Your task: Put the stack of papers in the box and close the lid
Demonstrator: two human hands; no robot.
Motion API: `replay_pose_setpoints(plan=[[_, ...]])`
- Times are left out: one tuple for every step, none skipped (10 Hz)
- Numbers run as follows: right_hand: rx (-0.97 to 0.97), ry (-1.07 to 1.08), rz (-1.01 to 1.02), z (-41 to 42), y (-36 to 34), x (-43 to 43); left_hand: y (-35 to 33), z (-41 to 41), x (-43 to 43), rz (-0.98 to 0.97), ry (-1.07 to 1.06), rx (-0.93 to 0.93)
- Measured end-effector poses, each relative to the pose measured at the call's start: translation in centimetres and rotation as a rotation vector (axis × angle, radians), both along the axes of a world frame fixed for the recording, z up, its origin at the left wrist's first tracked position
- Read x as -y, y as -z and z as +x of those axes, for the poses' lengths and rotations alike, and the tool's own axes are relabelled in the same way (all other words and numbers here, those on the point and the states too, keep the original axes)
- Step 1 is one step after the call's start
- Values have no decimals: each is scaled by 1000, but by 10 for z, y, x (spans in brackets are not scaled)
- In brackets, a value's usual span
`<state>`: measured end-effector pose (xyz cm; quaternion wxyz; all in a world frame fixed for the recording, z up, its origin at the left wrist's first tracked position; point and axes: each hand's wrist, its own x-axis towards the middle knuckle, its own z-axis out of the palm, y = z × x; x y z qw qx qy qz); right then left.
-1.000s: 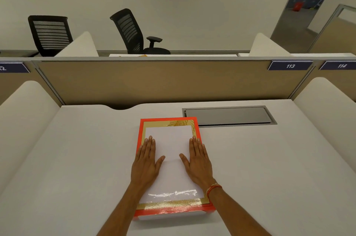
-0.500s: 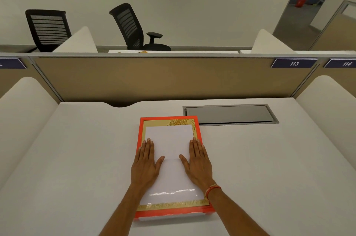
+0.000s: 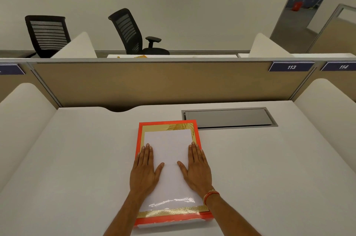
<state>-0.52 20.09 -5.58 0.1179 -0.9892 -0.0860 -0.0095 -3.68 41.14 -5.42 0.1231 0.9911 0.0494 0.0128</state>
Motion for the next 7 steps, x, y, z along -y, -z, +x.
replay_pose_setpoints(plan=[[0,2,-1,0,0,0,-1,1,0,-12,0,0],[-6,9,-4,-2,-2,-1,-2,0,1,-23,-4,3],[-15,8,-13,-2,-3,-1,-2,0,1,-18,2,4],[-23,27,5,0,-5,-2,-4,1,0,-5,-5,11],[-51,6,22,-3,-9,-2,-6,-1,1,-19,-13,6],[-58,-4,91,-1,-17,6,-9,-2,15,-65,-39,29],[-48,-1,107,2,-22,19,-9,0,29,-91,-52,43]])
